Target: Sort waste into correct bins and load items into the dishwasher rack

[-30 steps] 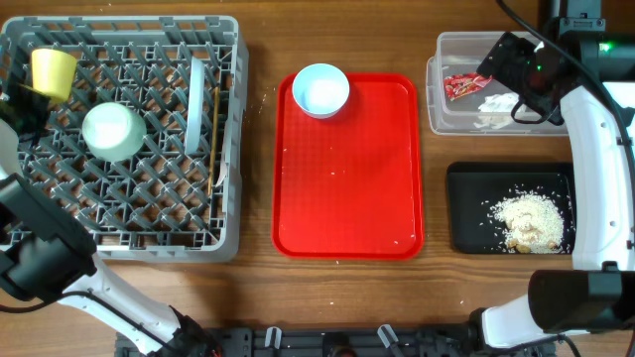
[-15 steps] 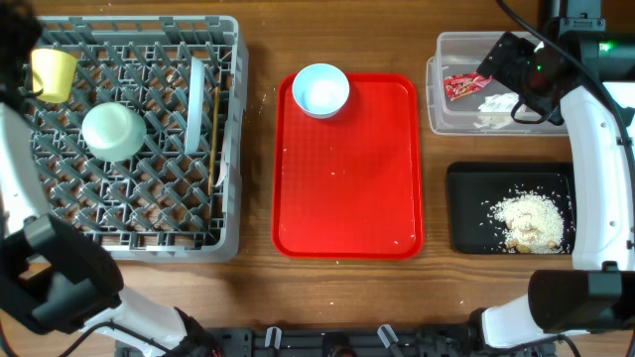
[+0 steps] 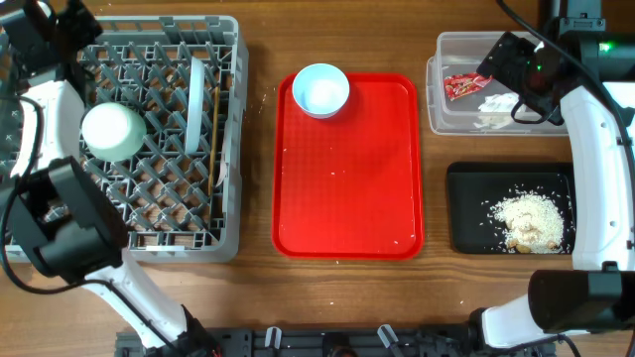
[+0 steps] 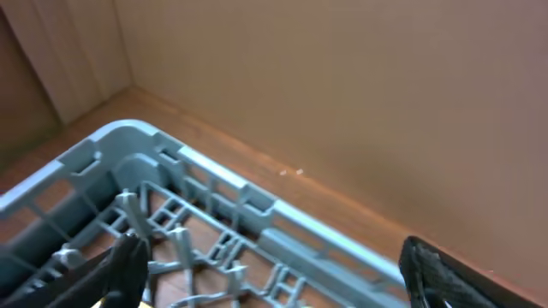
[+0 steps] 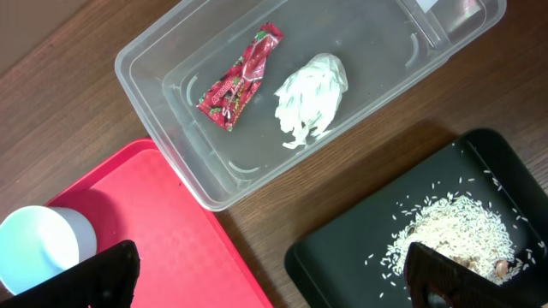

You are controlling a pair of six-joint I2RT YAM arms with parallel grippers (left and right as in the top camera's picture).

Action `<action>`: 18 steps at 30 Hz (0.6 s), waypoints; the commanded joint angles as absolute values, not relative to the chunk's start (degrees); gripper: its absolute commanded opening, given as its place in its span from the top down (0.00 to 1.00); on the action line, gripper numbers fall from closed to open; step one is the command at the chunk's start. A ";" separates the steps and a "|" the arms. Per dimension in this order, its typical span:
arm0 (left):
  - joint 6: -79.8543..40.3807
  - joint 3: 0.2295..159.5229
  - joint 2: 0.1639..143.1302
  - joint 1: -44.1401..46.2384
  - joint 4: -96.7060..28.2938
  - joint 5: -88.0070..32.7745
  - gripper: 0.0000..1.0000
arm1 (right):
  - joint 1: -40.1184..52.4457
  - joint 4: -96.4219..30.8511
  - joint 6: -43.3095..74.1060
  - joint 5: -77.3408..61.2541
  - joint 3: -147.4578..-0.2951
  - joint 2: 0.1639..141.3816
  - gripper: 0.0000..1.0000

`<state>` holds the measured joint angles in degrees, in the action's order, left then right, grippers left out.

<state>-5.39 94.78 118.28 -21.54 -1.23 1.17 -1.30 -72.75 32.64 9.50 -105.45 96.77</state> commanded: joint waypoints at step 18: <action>13.28 94.83 120.07 -23.42 -23.51 3.11 0.13 | -1.21 -72.64 31.62 10.28 -106.13 96.44 0.00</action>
